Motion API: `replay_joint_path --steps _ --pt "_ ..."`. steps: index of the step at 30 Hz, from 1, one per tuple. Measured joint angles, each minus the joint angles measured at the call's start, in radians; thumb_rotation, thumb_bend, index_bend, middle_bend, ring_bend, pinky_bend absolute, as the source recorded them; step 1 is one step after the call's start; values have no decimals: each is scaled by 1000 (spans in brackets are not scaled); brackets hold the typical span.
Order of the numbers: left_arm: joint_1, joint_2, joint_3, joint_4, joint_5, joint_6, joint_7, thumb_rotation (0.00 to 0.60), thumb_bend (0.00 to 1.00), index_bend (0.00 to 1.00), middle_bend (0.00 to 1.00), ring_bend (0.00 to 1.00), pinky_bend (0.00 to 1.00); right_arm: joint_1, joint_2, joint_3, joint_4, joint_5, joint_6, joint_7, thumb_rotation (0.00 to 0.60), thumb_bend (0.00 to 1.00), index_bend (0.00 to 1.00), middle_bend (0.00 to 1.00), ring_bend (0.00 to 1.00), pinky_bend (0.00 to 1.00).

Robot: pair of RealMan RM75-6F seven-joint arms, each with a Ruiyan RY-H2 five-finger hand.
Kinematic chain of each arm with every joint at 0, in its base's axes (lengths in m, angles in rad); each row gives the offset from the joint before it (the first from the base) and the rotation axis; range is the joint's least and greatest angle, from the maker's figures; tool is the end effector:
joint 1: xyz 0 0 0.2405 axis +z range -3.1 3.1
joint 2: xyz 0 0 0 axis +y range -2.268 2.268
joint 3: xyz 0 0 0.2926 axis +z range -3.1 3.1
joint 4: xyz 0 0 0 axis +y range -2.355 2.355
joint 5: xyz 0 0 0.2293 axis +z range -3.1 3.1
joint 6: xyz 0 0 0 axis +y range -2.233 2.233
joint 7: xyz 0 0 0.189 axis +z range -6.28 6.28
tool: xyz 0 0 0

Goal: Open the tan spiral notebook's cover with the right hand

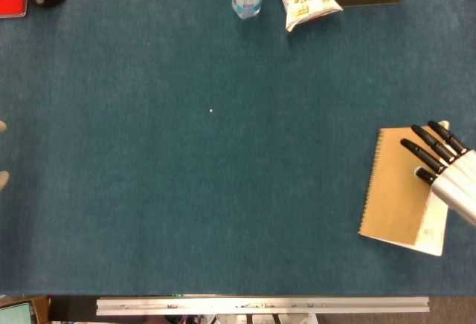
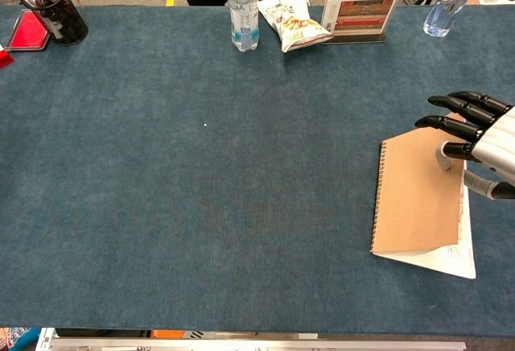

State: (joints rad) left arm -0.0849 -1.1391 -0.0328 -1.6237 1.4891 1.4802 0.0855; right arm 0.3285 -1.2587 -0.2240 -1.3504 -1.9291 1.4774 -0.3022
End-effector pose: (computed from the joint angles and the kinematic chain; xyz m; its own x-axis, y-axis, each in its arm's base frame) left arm -0.3506 0.2261 0.1454 0.4441 0.0266 0.8956 0.8959 -0.0013 -0.4443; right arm -0.3008 -0.2241 0.0529 0.7596 0.0788 0.6456 -0.4575 -0.6408 0.6165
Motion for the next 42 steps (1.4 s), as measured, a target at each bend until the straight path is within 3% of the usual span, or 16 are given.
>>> replay_joint_path --steps 4,19,24,30,42 --pt "1 0 0 -1 -2 0 -1 600 47 342 90 129 336 2 8 7 -32 -8 -28 -22 600 437 735 211 15 121" --pt "3 5 -1 -3 -4 1 -13 600 47 342 90 129 336 35 -79 77 11 -5 -74 2 600 431 727 211 15 121" --pt "3 5 0 -2 -5 -1 -12 600 47 342 90 129 336 43 -109 91 35 -12 -67 12 600 425 485 211 15 121" --pt "3 6 -1 -3 -4 0 -16 600 47 342 90 129 336 50 -159 110 82 -18 -48 38 600 403 299 211 15 121" --pt "4 9 -1 -6 -2 2 -21 600 47 342 90 129 336 74 -292 154 222 -9 -18 91 600 321 209 211 15 121"
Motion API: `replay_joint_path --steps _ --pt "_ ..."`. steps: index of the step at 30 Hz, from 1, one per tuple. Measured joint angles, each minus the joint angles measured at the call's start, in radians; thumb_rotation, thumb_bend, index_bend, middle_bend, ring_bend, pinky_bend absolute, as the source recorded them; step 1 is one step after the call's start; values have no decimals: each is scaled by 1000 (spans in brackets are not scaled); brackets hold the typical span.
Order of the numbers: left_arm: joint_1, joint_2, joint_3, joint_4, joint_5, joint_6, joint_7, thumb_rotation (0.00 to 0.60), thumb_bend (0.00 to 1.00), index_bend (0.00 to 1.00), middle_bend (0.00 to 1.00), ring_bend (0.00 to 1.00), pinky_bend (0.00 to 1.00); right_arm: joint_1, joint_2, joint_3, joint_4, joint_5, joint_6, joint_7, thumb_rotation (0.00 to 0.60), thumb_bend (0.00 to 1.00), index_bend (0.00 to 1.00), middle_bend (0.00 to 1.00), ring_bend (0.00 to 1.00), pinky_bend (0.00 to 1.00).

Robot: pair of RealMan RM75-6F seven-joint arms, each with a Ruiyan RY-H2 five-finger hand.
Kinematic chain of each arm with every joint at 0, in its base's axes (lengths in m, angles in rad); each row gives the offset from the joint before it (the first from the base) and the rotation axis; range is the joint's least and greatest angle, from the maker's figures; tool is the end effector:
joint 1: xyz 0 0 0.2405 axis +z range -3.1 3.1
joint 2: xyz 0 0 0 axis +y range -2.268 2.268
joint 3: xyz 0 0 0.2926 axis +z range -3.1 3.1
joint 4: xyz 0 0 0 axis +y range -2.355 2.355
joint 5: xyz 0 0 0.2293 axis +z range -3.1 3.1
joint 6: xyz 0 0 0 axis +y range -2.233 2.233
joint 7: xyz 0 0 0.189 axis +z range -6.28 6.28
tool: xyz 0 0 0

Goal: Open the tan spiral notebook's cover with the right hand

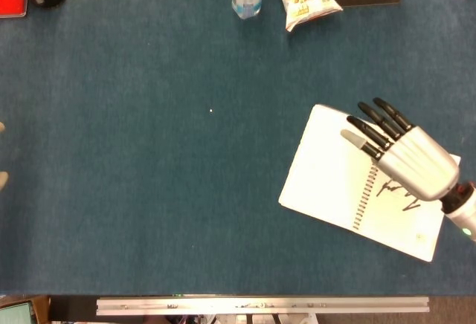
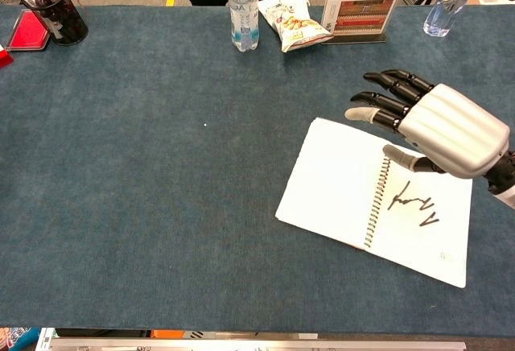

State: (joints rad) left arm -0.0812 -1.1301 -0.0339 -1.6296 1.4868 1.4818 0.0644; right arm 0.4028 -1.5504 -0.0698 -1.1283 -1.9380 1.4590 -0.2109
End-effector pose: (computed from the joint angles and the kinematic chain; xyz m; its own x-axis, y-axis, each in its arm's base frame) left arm -0.3511 0.2251 0.1487 0.4276 0.0254 0.9036 0.9038 0.0049 -0.4279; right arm -0.2551 -0.2795 -0.0193 0.6239 0.1780 0.7610 -0.4979 -0.6601 0.5625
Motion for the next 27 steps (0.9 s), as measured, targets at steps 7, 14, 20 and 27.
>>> replay_joint_path --steps 7,14,20,27 --pt "1 2 0 1 1 2 -5 600 47 342 90 129 337 10 -41 11 40 11 26 32 600 305 197 211 15 121" --pt "3 1 -2 -2 15 19 -5 600 48 342 90 129 337 -26 18 8 -22 31 64 -8 600 286 197 210 15 121" --pt "7 -4 -5 -4 33 44 -5 600 47 342 92 129 337 -82 108 8 -147 78 87 -77 600 285 202 209 15 121" --pt "5 -7 -8 -2 42 50 -14 600 48 345 92 129 337 -195 209 11 -262 146 185 -128 600 284 202 205 15 121"
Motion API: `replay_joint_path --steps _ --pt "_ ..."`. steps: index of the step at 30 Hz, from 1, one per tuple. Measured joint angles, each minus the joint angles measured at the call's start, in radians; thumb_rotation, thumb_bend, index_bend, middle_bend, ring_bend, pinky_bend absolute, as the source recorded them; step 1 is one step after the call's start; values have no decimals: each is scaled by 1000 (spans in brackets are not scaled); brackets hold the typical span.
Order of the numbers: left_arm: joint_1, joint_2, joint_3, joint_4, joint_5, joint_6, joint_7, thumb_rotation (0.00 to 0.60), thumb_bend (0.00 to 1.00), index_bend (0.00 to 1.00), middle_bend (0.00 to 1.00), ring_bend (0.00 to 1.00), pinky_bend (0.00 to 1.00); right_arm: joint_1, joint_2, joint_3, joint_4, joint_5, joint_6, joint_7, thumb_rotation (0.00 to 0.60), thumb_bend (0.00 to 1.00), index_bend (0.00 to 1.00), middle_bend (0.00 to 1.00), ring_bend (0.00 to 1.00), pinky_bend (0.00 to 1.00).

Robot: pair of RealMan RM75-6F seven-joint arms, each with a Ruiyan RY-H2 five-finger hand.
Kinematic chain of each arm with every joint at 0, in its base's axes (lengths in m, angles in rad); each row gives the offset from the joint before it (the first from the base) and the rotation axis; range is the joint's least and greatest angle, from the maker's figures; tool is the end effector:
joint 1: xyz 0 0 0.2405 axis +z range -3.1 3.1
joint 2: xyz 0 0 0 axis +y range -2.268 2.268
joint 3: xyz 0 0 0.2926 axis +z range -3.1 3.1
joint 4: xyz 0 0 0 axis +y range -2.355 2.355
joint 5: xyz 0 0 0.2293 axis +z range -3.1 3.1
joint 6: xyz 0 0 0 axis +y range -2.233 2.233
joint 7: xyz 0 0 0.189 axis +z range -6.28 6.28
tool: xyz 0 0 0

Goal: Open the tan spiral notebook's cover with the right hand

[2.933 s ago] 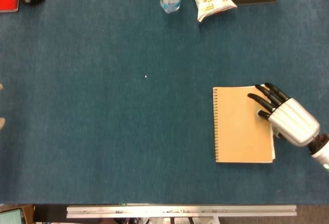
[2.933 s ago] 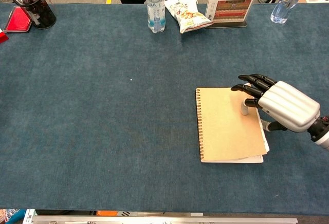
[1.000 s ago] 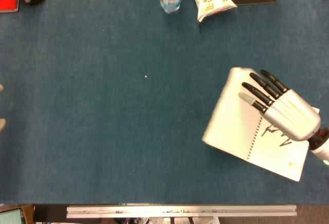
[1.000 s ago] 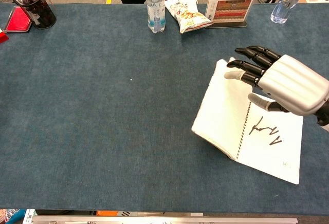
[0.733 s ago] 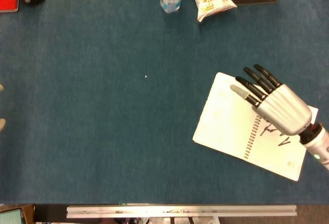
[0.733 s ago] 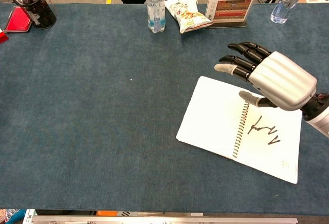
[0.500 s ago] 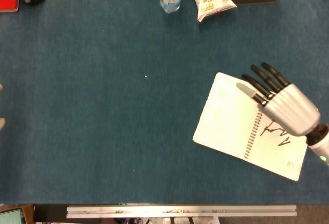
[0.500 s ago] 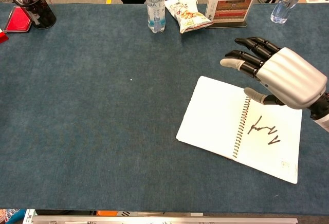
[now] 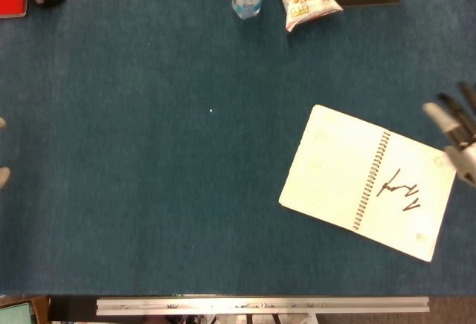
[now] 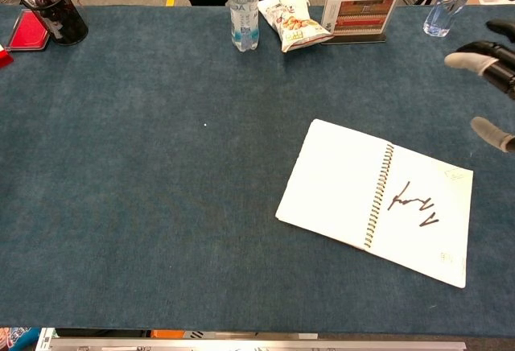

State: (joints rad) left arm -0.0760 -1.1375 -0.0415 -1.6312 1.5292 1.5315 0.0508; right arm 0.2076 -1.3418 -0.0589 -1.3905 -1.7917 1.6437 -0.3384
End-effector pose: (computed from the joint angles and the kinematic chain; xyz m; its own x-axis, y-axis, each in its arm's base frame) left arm -0.3397 0.2248 0.1530 0.4085 -0.0313 0.9122 0.9119 -0.0302 -0.4093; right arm -0.2928 -0.2361 0.0826 0.6269 0.2223 0.7467 -0.6610 -0.3556 0.6608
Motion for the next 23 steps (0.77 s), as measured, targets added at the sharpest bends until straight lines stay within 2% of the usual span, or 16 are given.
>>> replay_joint_path --steps 5,10,23 --pt "-7 -5 -2 6 0 -10 -5 600 48 345 93 129 337 -82 33 10 -25 59 82 9 600 284 202 202 15 121" --pt "-14 -13 -1 13 1 -22 0 600 48 345 94 129 337 -137 41 37 -14 135 122 79 600 284 202 202 15 121" --pt "-19 -26 -11 29 -22 -29 7 600 47 345 97 129 337 -196 13 104 78 240 122 290 600 285 211 197 15 121"
